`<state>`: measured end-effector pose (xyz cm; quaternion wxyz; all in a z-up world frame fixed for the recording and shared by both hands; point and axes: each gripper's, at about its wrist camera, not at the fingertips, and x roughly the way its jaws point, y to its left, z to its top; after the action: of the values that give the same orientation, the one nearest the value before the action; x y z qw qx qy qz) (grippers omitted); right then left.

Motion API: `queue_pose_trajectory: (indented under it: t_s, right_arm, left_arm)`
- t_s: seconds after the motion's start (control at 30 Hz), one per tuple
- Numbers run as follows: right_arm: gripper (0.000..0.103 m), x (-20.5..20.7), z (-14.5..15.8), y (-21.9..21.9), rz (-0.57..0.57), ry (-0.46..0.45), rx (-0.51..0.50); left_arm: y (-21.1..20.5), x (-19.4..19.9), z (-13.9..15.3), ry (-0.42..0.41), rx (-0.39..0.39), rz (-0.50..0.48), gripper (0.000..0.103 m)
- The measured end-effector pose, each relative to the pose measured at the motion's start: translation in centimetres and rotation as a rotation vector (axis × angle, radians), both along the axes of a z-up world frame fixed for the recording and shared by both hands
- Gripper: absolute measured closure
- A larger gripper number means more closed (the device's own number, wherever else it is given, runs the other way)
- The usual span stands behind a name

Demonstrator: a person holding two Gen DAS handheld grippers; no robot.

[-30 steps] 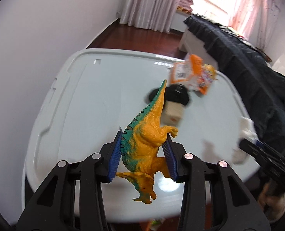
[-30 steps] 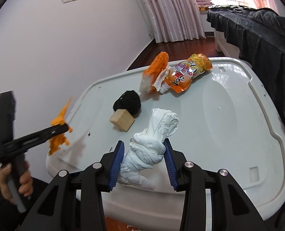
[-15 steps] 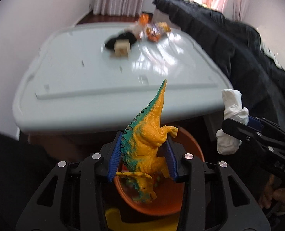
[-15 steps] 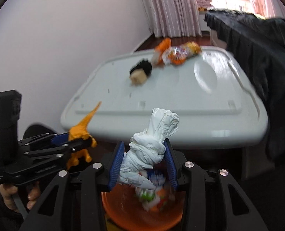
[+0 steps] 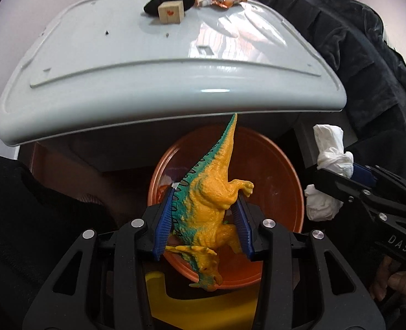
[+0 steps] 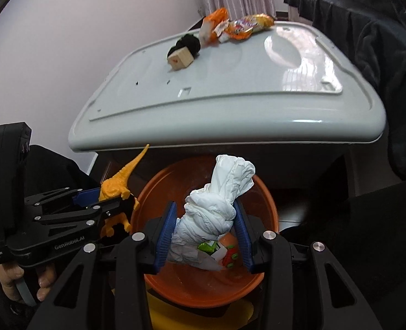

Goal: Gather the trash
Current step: 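Carry the dinosaur and white cloth to the bucket and release both, then grasp the wooden block with the right tool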

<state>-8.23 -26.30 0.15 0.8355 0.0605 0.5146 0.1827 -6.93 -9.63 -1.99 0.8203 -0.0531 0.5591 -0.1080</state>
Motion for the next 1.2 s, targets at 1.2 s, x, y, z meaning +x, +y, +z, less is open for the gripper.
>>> queue_pose_trajectory:
  t_s: [1.2]
  right_arm:
    - [0.023,7.8,4.7,0.5,-0.013,-0.141,0.041]
  left_arm:
    - [3.3,2.9,5.1,-0.21,0.048,0.101,0.024]
